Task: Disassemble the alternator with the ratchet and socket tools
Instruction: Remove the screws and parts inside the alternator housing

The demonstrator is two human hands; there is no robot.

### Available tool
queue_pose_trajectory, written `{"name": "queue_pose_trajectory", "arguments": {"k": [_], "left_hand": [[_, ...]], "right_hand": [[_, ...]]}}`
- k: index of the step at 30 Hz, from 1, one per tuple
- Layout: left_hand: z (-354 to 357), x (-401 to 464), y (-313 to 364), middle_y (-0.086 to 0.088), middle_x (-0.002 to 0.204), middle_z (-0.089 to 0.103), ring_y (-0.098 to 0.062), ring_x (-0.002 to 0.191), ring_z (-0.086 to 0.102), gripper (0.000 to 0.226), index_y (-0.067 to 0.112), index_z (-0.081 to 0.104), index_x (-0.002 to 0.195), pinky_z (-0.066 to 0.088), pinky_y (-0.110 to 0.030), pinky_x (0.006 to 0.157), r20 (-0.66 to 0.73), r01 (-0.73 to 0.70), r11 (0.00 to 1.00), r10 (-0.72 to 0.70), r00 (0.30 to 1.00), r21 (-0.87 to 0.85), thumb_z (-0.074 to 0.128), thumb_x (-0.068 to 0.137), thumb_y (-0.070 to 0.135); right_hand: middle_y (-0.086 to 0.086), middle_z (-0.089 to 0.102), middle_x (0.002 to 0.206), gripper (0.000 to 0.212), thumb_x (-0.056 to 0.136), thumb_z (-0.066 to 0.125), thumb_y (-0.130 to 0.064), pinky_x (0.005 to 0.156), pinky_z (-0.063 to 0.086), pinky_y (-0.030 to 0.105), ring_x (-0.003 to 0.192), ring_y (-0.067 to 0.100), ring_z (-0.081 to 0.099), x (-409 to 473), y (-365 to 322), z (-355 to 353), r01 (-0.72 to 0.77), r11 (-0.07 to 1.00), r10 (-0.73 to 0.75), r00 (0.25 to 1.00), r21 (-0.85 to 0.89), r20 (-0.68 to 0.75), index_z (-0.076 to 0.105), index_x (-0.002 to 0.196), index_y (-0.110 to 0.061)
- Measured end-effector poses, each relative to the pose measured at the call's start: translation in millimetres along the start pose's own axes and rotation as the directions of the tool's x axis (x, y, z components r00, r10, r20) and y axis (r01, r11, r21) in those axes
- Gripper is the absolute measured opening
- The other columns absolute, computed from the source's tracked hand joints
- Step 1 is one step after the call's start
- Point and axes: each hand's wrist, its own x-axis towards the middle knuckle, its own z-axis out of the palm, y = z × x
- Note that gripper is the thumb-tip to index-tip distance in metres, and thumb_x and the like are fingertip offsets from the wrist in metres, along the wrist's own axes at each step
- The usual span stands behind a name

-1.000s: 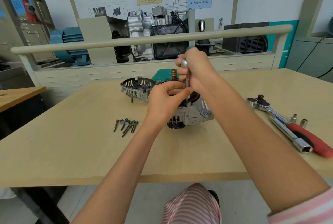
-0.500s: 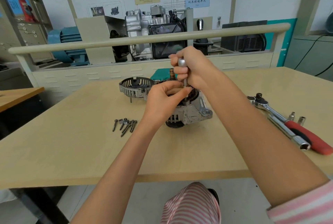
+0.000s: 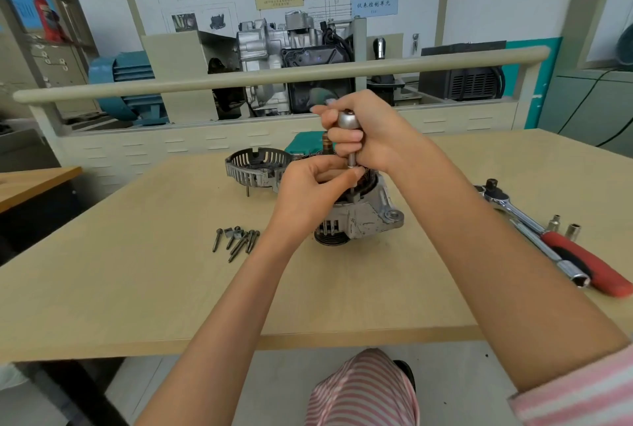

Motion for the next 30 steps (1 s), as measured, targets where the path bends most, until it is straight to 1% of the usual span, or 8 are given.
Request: {"name": "queue_pose_trajectory", "arguments": {"k": [3, 9, 14, 17, 21, 23, 26, 30], "left_hand": [[-0.5, 0.3, -0.4, 0.000, 0.075, 0.071, -0.002, 0.070, 0.065, 0.006, 0.013, 0.072, 0.086, 0.049, -0.008, 0.066, -0.005, 0.018, 0.999, -0.018, 1.000, -0.031, 0.070, 0.081, 0.009], [6.1, 2.1, -1.4, -0.002, 0.085, 0.074, -0.008, 0.080, 0.069, 0.017, 0.013, 0.073, 0.093, 0.055, -0.022, 0.074, -0.087, 0.032, 0.999, -0.030, 0.996, 0.021, 0.068, 0.080, 0.005], [0.4, 0.3, -0.2, -0.007, 0.081, 0.073, -0.011, 0.076, 0.067, 0.006, 0.009, 0.072, 0.088, 0.052, -0.016, 0.070, -0.016, 0.019, 1.000, -0.019, 1.000, -0.010, 0.068, 0.083, 0.009], [-4.8, 1.2, 0.6, -0.006, 0.083, 0.073, -0.006, 0.077, 0.066, 0.008, 0.006, 0.071, 0.091, 0.049, -0.010, 0.071, 0.046, 0.028, 0.999, -0.027, 0.999, -0.029, 0.068, 0.084, 0.008], [-2.5, 2.9, 1.7, -0.008, 0.087, 0.074, -0.011, 0.082, 0.069, 0.012, 0.008, 0.072, 0.092, 0.052, -0.014, 0.075, 0.022, 0.049, 0.999, -0.049, 0.999, -0.013, 0.072, 0.080, 0.011], [1.2, 3.4, 1.6, -0.006, 0.086, 0.074, -0.013, 0.082, 0.070, 0.012, 0.010, 0.073, 0.091, 0.054, -0.020, 0.077, -0.023, 0.061, 0.998, -0.061, 0.998, 0.009, 0.072, 0.079, 0.010], [4.8, 3.9, 1.2, -0.005, 0.085, 0.073, -0.011, 0.078, 0.068, 0.016, 0.012, 0.073, 0.093, 0.054, -0.024, 0.074, -0.074, 0.073, 0.996, -0.069, 0.995, 0.051, 0.066, 0.080, 0.003], [2.6, 1.9, 2.3, -0.011, 0.082, 0.073, -0.017, 0.078, 0.068, 0.009, 0.010, 0.072, 0.088, 0.052, -0.025, 0.073, -0.044, 0.052, 0.998, -0.050, 0.998, 0.038, 0.067, 0.081, 0.008]], "right_hand": [[-0.006, 0.043, 0.053, 0.015, 0.098, 0.032, -0.011, 0.029, 0.015, 0.014, 0.028, 0.002, 0.023, 0.0, 0.8, 0.6, 0.002, 1.000, -0.002, 1.000, 0.024, 0.029, 0.046, 0.099, -0.007], [0.006, 0.042, 0.087, 0.007, 0.099, 0.027, -0.010, 0.051, 0.033, 0.018, 0.058, 0.006, 0.037, 11.4, 25.5, 16.2, 0.428, 0.902, -0.383, 0.740, -0.052, -0.553, 0.031, 0.103, -0.016], [-0.004, 0.041, 0.055, 0.023, 0.095, 0.029, -0.008, 0.029, 0.015, 0.016, 0.029, 0.003, 0.022, 10.6, 5.7, 6.8, 0.037, 0.996, -0.046, 0.993, -0.077, -0.106, 0.047, 0.107, -0.014], [-0.008, 0.043, 0.050, 0.025, 0.096, 0.031, -0.011, 0.028, 0.015, 0.014, 0.028, 0.003, 0.022, 7.6, -1.0, 0.9, -0.082, 0.995, 0.091, 0.984, -0.061, 0.155, 0.051, 0.110, -0.005], [-0.008, 0.043, 0.050, 0.020, 0.096, 0.031, -0.010, 0.028, 0.017, 0.014, 0.028, 0.003, 0.024, 4.0, -0.1, -0.5, -0.067, 0.998, 0.067, 0.994, 0.004, 0.083, 0.051, 0.099, -0.005], [-0.004, 0.042, 0.056, 0.018, 0.095, 0.030, -0.007, 0.030, 0.019, 0.015, 0.031, 0.003, 0.027, 4.8, 7.8, 7.5, 0.083, 0.996, -0.079, 0.984, 0.024, -0.158, 0.047, 0.096, -0.008], [-0.001, 0.038, 0.068, 0.008, 0.097, 0.028, -0.007, 0.041, 0.029, 0.016, 0.049, 0.006, 0.038, 9.8, 22.1, 18.4, 0.381, 0.924, -0.323, 0.768, -0.011, -0.553, 0.031, 0.101, -0.012], [0.000, 0.040, 0.061, 0.017, 0.093, 0.028, -0.005, 0.031, 0.019, 0.016, 0.029, 0.004, 0.027, 12.0, 12.1, 14.7, 0.165, 0.986, -0.158, 0.915, -0.013, -0.372, 0.040, 0.087, -0.015]]}}
